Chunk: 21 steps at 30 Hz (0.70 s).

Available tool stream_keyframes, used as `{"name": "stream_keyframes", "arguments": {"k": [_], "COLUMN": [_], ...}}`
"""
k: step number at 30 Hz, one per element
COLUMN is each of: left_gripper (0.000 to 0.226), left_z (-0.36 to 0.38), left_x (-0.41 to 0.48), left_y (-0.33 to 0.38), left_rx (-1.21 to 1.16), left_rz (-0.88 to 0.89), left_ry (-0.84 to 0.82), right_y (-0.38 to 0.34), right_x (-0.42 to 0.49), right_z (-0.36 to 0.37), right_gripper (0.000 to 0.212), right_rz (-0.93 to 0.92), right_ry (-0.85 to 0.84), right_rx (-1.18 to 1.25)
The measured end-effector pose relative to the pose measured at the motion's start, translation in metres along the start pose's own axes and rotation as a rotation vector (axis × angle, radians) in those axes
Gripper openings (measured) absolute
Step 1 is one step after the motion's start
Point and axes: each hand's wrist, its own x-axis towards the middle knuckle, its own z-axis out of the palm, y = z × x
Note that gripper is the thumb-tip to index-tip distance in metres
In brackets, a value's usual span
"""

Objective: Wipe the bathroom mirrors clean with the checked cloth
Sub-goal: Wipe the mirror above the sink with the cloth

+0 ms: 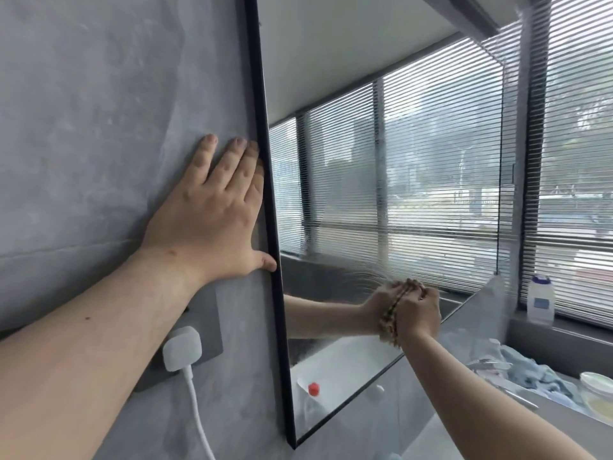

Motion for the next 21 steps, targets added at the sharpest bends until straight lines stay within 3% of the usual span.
{"name": "stream_keyframes", "arguments": {"k": [7,11,15,17,19,21], "left_gripper": [0.134,0.134,0.134,0.131,0.131,0.131], "left_z": [-0.003,-0.006,-0.006,-0.004,-0.003,-0.003], "left_x": [0.000,0.000,-0.001,0.000,0.000,0.000], "left_y": [-0.001,-0.001,-0.001,-0.002,-0.002,-0.001], "left_rx": [0.016,0.020,0.005,-0.016,-0.041,-0.060], "left_rz": [0.002,-0.012,-0.011,-0.002,0.000,0.001], "left_ry": [-0.021,-0.024,-0.020,-0.005,-0.003,-0.005], "right_y": [-0.081,-0.127,-0.123,-0.120,-0.123,-0.130], "right_x": [-0.030,-0.092,-0.153,-0.153,-0.136,-0.112], "right_z": [0.001,0.003,0.006,0.010,0.011,0.011], "right_gripper": [0.012,0.021,0.026,0.023,0.022,0.023], "right_rz": [-0.276,-0.613,-1.134,-1.302,-1.321,-1.168], "right_ry": [-0.003,-0.083,-0.116,-0.114,-0.121,-0.106], "right_rx": [0.092,0.176,0.197,0.191,0.188,0.172]}}
